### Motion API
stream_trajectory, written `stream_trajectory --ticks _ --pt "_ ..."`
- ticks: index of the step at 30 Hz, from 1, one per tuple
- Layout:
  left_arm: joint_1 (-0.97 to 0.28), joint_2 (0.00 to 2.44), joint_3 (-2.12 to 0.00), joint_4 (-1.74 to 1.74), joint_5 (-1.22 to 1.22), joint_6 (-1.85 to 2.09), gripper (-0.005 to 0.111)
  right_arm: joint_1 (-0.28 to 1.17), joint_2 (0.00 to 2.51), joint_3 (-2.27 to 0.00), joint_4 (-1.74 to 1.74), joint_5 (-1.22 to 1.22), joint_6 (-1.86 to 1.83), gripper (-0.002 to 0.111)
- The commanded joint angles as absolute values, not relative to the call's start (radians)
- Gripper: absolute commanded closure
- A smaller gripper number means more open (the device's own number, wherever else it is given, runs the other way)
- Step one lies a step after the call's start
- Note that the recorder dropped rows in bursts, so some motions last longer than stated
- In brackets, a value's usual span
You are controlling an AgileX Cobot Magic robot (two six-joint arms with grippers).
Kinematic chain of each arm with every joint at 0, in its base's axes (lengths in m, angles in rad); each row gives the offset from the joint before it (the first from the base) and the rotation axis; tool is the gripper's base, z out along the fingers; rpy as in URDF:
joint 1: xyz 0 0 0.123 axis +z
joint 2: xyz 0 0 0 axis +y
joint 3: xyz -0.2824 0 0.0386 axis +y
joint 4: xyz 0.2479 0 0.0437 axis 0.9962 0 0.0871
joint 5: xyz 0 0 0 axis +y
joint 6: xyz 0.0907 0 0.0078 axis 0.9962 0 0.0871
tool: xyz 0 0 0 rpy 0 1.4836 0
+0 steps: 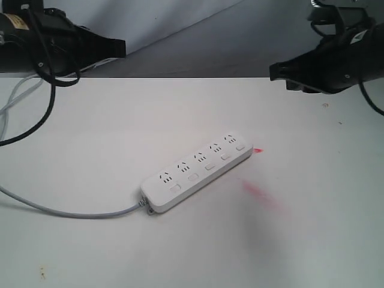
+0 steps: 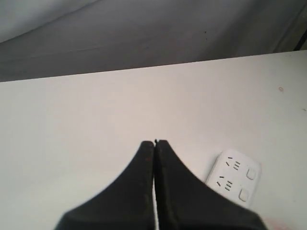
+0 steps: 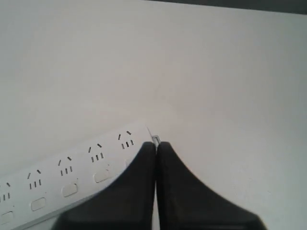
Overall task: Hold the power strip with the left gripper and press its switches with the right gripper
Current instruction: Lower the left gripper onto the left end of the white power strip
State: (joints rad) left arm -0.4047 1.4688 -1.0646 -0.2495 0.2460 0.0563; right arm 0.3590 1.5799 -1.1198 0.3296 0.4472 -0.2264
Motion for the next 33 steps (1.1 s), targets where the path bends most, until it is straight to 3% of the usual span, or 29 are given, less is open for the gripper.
stream_trajectory --ticks 1,15,27,33 --pt "-0.409 1.569 -1.135 -0.247 0.339 0.145 0.107 0.360 1.672 -1.186 0.319 0.473 -0.267 0.108" --pt "-0.411 1.936 -1.314 -0.312 0.579 0.511 0.107 0.360 1.906 -1.386 0.328 0.585 -0.318 0.108" --pt "-0.415 1.979 -1.314 -0.570 0.695 0.955 0.107 0.360 1.970 -1.392 0.535 0.610 -0.462 0.108" --pt "-0.478 1.979 -1.314 -0.476 0.741 1.108 0.107 0.360 1.970 -1.392 0.659 0.637 -0.578 0.108"
